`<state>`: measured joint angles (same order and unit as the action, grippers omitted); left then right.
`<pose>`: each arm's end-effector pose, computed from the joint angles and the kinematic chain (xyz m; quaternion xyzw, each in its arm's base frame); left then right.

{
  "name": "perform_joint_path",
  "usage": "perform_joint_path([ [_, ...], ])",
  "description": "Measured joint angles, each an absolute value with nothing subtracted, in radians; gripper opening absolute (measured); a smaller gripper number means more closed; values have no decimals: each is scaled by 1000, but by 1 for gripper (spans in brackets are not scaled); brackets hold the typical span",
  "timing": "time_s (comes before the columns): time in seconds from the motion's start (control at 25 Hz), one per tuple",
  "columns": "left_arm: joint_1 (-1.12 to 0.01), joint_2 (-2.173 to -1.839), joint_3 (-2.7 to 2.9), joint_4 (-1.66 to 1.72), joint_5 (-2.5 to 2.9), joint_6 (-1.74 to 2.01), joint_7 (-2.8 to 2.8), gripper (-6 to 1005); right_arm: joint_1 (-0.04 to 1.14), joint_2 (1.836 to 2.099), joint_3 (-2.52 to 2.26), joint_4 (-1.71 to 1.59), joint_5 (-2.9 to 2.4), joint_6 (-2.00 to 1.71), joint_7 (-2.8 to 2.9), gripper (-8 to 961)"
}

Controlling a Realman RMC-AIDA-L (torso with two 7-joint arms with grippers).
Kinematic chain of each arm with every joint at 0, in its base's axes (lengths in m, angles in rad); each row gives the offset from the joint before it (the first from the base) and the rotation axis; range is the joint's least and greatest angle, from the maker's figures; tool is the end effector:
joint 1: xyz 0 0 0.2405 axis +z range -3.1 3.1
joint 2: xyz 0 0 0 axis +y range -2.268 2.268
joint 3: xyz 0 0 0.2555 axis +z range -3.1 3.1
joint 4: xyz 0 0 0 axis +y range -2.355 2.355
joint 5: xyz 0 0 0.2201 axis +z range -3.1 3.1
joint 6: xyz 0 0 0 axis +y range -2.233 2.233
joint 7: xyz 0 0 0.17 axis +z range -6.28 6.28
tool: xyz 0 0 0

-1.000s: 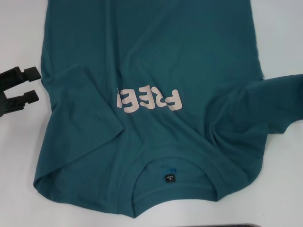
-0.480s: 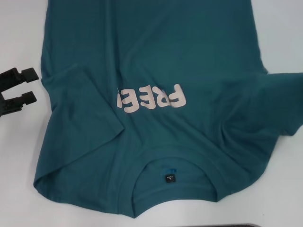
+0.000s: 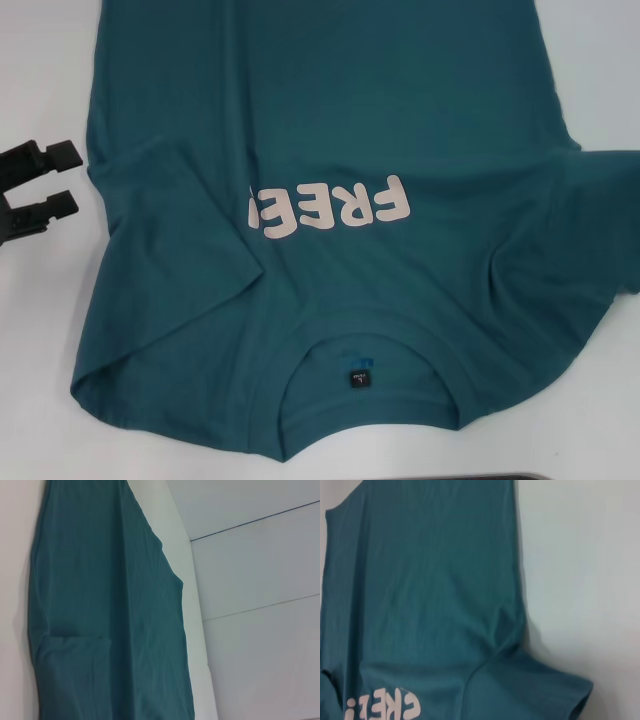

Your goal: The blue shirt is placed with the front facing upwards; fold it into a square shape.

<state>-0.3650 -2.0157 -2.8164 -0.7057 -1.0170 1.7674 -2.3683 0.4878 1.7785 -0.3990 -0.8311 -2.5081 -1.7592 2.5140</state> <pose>-0.3317 0.2892 0.0505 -0.6439 -0.6839 -0.3396 0.0483 0.3661 0.3186 0.1472 -0.6762 0.7096 0.0971 0.1726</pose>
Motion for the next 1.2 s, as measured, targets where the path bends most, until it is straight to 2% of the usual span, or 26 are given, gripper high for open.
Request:
perform_joint_path([
  [0.16,-360,-2015,-2818,-706,-1017,1767,-2368,932,492,1776,-400,-831,-2508,-1758,2517,96],
  [0.28,-360,-2014,-2818,-706,-1017,1764,-2368,932,508,1786,-403,-826,-2502,-1789,2507,99],
  [0.6,-360,-2014,-2823,-706,-1017,1762,-2370,932,572,1842,-426,-821,-2484,-1920,2453,107],
  [0.96,-353,-2013,-2835,-706,-1017,1761,-2370,933,584,1833,-438,-820,-2412,-1936,2456,117],
  [1.2,-358,-2013,-2835,-706,-1017,1760,-2370,933,633,1871,-493,-775,-2414,-1898,2453,123],
])
